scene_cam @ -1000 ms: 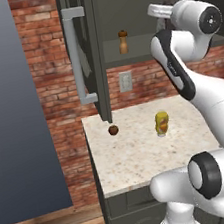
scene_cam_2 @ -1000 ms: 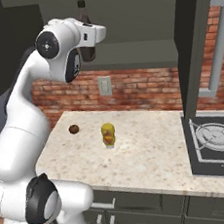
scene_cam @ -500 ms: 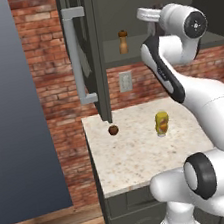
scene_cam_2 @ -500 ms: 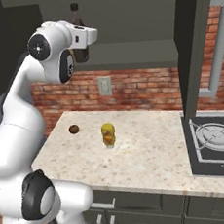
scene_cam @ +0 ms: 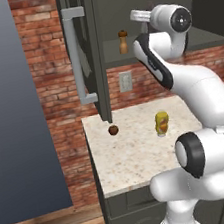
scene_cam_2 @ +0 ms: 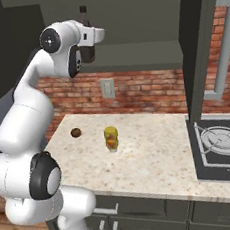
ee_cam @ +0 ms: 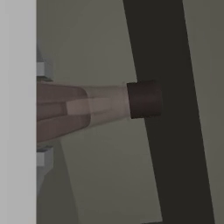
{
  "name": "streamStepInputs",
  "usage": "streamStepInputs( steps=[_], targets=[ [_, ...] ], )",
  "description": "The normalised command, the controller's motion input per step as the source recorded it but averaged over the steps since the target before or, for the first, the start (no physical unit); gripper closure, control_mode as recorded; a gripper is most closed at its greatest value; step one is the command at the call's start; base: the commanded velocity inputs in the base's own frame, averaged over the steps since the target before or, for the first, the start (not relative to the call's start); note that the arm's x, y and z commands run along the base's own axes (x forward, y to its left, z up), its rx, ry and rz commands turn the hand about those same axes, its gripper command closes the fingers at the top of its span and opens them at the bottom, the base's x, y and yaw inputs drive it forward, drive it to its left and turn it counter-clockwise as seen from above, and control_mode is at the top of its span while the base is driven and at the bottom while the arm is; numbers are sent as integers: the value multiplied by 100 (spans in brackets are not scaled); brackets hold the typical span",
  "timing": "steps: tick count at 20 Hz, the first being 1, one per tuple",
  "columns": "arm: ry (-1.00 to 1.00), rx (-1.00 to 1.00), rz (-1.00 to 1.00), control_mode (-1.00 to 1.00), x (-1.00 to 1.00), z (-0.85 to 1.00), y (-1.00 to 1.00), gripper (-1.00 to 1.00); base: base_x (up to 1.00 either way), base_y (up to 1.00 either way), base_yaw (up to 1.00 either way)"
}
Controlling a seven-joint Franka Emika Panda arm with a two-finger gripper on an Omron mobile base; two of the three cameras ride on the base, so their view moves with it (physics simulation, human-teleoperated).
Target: There are various items on the counter. Only move the condiments/shakers into the cabinet.
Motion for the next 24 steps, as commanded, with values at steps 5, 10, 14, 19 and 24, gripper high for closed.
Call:
streamStepInputs(
  steps=[5,10,14,19,24],
  targets=[
    [7,-2,0,-100,54,-39,0,100,0,0,0],
    [0,-8,2,-100,9,-53,0,100,0,0,0],
    [-3,-4,3,-100,0,-33,0,100,0,0,0],
    [-2,0,0,-100,19,-34,0,100,0,0,0],
    [-1,0,0,-100,32,-27,0,100,0,0,0]
  ],
)
